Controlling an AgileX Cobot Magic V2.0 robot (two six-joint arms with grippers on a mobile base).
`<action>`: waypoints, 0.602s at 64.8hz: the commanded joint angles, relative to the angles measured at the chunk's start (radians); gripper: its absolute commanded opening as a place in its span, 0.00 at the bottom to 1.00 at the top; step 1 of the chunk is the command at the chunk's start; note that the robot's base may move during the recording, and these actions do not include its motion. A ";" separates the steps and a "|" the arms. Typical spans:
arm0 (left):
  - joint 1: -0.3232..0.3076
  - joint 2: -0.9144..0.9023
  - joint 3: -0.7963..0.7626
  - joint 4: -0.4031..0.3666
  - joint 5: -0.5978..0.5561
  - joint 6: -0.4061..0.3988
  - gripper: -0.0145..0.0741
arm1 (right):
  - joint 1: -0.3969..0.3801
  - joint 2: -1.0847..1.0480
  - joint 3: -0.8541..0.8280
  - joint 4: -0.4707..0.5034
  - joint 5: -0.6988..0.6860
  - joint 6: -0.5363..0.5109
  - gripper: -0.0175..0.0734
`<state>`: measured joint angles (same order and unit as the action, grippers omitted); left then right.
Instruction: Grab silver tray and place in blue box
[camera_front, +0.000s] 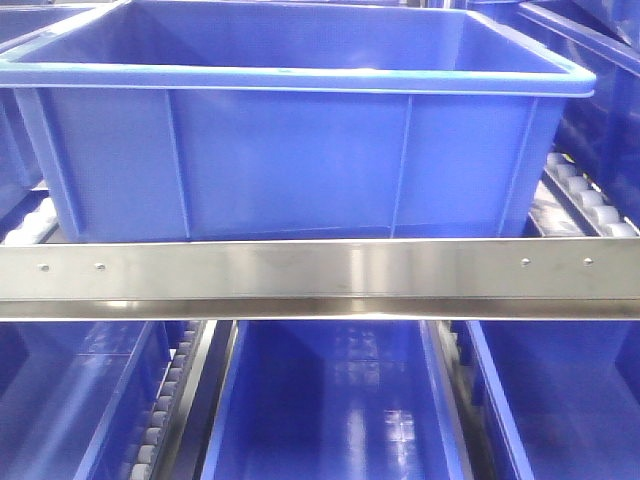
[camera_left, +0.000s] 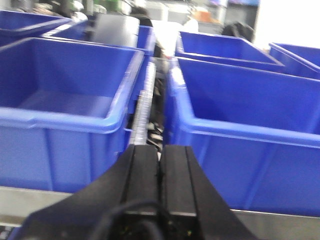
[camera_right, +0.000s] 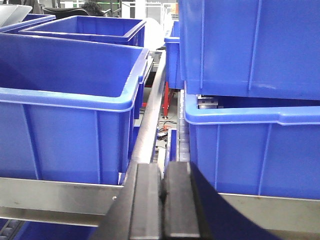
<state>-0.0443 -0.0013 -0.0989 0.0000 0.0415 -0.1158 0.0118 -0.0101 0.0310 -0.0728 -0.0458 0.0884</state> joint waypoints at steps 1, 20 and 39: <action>0.005 -0.027 0.022 -0.018 -0.116 0.007 0.06 | -0.008 -0.020 0.002 0.002 -0.093 -0.011 0.25; 0.005 -0.029 0.123 -0.009 -0.240 0.005 0.06 | -0.008 -0.020 0.002 0.002 -0.093 -0.011 0.25; 0.005 -0.029 0.123 -0.009 -0.237 0.005 0.06 | -0.008 -0.020 0.002 0.002 -0.093 -0.011 0.25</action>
<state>-0.0404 -0.0110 0.0286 -0.0077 -0.1083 -0.1093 0.0118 -0.0101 0.0310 -0.0728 -0.0458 0.0863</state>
